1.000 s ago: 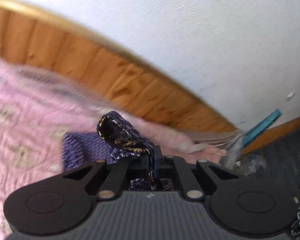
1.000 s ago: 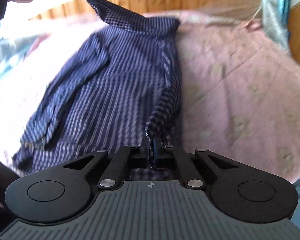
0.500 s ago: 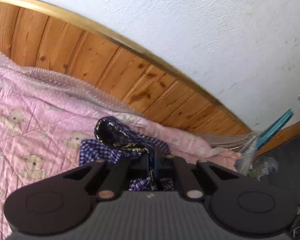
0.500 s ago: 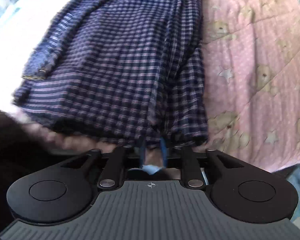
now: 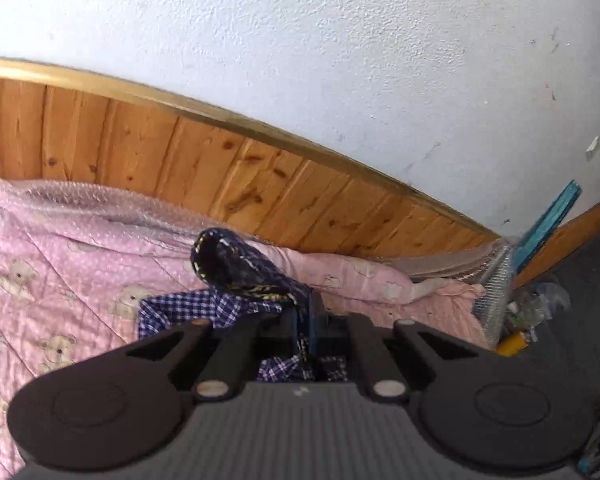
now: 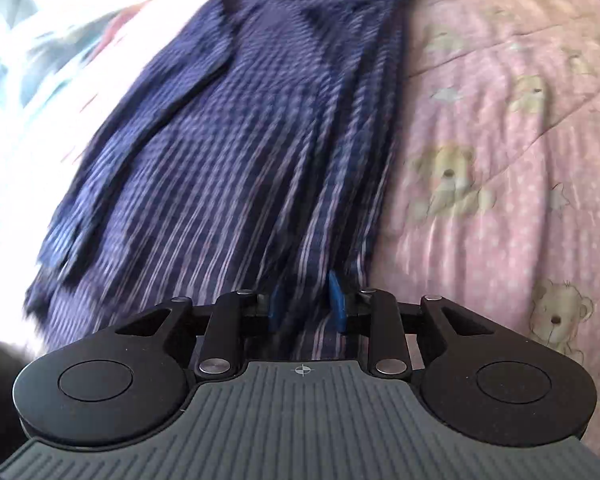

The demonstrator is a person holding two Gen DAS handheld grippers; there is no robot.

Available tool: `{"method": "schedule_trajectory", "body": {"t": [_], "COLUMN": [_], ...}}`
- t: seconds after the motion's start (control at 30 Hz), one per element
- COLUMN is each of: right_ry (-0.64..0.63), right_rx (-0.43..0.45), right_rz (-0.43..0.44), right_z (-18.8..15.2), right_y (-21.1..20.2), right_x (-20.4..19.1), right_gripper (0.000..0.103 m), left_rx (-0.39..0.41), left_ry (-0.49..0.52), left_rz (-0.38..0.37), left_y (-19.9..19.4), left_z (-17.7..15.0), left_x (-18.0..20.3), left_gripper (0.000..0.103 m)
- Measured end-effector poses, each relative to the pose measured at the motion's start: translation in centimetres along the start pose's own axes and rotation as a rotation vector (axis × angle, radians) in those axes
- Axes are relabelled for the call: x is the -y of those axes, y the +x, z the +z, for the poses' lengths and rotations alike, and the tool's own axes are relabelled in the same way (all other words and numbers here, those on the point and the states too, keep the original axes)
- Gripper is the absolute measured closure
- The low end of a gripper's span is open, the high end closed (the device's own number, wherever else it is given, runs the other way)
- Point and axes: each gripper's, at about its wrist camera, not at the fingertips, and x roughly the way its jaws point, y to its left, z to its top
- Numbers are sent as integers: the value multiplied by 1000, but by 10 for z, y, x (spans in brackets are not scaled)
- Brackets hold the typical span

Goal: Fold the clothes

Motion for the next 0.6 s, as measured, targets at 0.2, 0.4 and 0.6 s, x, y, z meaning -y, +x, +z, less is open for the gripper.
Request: {"method": "schedule_trajectory", "body": {"t": [0.2, 0.4, 0.6], "right_ry": [34, 7, -77], "right_rx": [149, 316, 263], "right_rz": [77, 63, 67], "right_z": [97, 275, 375], "right_y": [-22, 29, 126], "right_x": [66, 124, 137], "right_gripper": [74, 72, 72], "left_rx": [32, 79, 94], "left_ry": [138, 90, 26], "left_rz": [56, 67, 73], "left_y": [-14, -49, -60], "left_z": [-11, -38, -52], "left_x": [49, 79, 91], "left_gripper": [97, 97, 97]}}
